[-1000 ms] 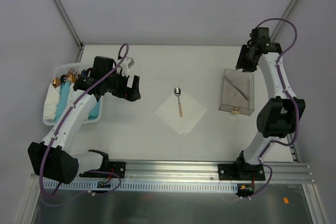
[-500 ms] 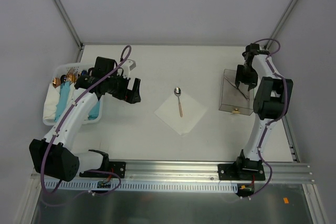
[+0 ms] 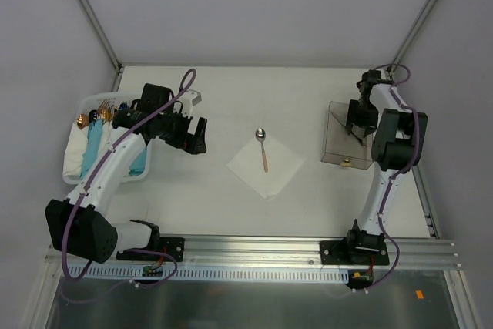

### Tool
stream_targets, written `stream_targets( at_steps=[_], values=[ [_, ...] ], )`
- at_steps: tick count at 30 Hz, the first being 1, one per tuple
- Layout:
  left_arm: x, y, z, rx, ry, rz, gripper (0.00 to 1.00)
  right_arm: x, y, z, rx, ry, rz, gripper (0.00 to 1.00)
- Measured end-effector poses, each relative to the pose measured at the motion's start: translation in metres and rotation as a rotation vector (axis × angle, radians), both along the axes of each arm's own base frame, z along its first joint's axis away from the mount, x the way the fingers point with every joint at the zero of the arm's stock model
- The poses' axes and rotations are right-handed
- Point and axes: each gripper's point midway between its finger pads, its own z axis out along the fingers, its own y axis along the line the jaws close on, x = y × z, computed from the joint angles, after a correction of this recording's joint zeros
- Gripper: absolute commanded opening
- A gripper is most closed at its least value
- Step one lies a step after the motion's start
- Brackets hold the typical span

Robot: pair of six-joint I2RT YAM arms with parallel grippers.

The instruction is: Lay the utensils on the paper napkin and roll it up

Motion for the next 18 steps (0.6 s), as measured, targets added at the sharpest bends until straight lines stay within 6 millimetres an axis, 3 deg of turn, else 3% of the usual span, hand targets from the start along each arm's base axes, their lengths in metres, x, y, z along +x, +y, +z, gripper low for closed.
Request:
stream_targets(
  at_steps=[6,12,16,18],
  values=[
    [0.0,0.001,-0.005,0.011,0.014,-0.01,0.99,0.001,0.004,0.0,0.012,-0.003,0.022,0.45],
    [0.001,0.001,-0.013,0.021,0.048,-0.01,0.99,0.002,0.015,-0.001,-0.011,0.009,0.086,0.22],
    [0.001,0.001,-0.013,0.025,0.053,-0.013,0.99,-0.001,0.021,0.0,-0.022,0.028,0.127,0.0],
    [0.001,0.001,-0.013,0.027,0.052,-0.013,0.99,0.0,0.022,0.0,-0.024,0.026,0.131,0.0]
  ],
)
